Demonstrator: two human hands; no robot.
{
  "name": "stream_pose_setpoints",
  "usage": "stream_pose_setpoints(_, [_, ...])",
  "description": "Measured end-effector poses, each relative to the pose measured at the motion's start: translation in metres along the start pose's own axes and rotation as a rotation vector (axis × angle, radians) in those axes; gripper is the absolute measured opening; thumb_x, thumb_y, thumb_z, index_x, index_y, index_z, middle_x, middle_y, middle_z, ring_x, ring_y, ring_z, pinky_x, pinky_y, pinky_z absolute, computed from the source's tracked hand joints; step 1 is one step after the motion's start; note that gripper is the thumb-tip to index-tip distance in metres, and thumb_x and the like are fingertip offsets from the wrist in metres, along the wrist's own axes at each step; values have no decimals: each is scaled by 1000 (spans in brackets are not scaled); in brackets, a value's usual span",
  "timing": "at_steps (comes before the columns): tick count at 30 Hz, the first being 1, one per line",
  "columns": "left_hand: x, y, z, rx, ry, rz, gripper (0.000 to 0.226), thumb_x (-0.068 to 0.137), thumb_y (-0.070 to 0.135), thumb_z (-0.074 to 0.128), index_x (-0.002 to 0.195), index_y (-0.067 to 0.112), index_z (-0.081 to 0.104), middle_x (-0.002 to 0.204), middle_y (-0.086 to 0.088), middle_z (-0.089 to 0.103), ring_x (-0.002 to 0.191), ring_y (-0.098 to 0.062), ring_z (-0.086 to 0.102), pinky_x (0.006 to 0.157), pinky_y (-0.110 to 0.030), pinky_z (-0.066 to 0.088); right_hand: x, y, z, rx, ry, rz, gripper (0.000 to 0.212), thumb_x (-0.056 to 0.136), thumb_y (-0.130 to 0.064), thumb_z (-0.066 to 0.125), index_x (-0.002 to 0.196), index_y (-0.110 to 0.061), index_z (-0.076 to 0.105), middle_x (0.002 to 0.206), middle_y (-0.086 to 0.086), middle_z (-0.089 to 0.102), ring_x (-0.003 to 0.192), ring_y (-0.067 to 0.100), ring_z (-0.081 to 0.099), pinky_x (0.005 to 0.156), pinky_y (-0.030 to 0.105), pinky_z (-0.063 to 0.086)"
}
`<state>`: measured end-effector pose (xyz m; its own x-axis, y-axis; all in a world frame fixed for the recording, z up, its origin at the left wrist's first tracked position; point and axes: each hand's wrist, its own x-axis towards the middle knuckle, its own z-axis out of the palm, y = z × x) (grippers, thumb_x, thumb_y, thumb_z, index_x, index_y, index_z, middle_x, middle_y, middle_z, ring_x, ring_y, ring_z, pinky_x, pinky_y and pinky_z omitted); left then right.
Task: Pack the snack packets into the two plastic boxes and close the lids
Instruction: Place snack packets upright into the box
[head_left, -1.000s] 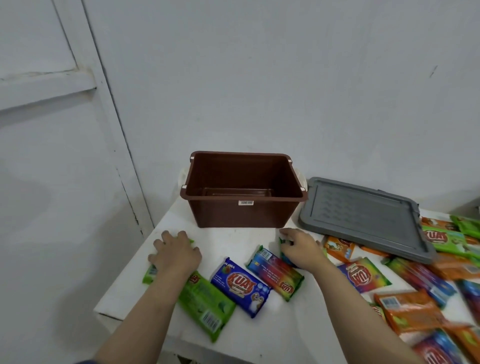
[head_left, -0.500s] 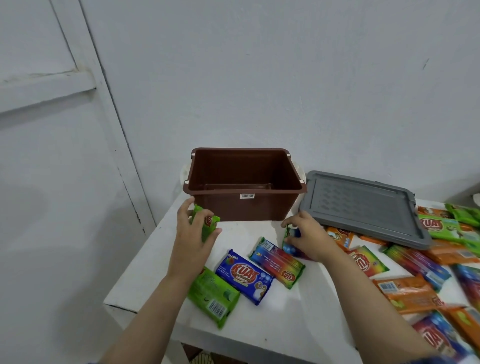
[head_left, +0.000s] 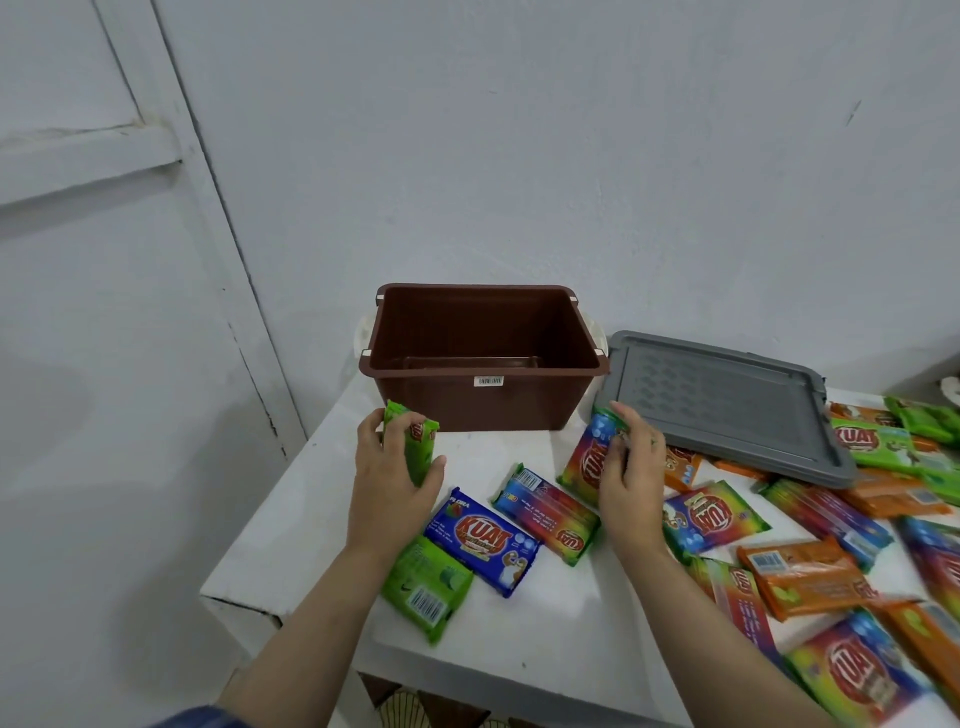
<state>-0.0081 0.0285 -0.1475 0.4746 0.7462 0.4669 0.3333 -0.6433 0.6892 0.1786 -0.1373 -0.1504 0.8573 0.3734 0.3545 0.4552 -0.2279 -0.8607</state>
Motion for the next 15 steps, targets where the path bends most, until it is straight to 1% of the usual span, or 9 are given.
stream_pose_setpoints(2, [-1,-3,2,16,-25,3,55,81,26,71,121,43,36,138,10,26,115,-8,38,70,-7,36,-3,0,7,0,-1,77,43,96,-30,55,130,-49,36,120,-14,26,96,3,47,76,19,45])
stream_pose_setpoints(3, [-1,-5,3,19,-38,3,57,81,25,71,121,44,36,138,9,26,114,-7,38,66,-5,33,-5,0,10,-8,11,105,49,91,-34,62,129,-47,34,118,-12,24,92,2,47,74,19,45])
stream_pose_setpoints(5, [-1,-7,3,31,-41,6,57,81,26,71,122,45,36,139,7,27,113,-5,37,65,-4,33,-7,-1,13,-26,45,129,58,82,-43,72,124,-46,32,114,-11,23,88,1,46,71,16,42])
stream_pose_setpoints(6, [-1,-8,3,43,-32,13,57,81,27,71,123,44,36,139,7,27,113,-4,37,67,-5,34,-7,-2,15,-38,68,121,58,79,-45,74,120,-47,33,114,-11,23,89,4,46,72,16,41])
stream_pose_setpoints(7, [-1,-7,2,54,-19,24,56,81,28,72,123,43,37,139,7,27,114,-4,36,70,-7,36,-8,-3,16,-68,94,91,57,78,-44,76,115,-48,33,113,-11,24,92,6,46,73,17,41])
stream_pose_setpoints(9, [-1,-5,1,58,12,46,53,82,31,72,122,41,39,139,7,27,114,-3,34,74,-12,39,-7,-6,17,-166,134,-8,56,77,-33,79,107,-48,33,111,-9,28,97,11,46,75,19,41])
stream_pose_setpoints(11, [0,-1,-2,28,33,78,52,81,33,72,121,41,40,139,7,28,116,-2,34,74,-8,36,-5,-10,16,-191,147,-78,55,76,-23,79,106,-43,36,110,-7,33,95,12,46,75,20,44])
stream_pose_setpoints(13, [3,5,-5,-12,53,109,53,80,36,72,121,43,39,137,8,30,115,-2,37,71,-5,34,0,-20,13,-112,137,-123,54,76,-21,76,109,-39,38,110,-5,36,93,10,48,76,22,49])
stream_pose_setpoints(15, [12,16,-8,-27,83,142,53,80,39,72,121,43,40,135,8,32,114,-3,40,69,-5,35,7,-38,10,30,116,-176,51,80,-25,72,112,-42,35,110,-6,39,94,9,52,76,17,49])
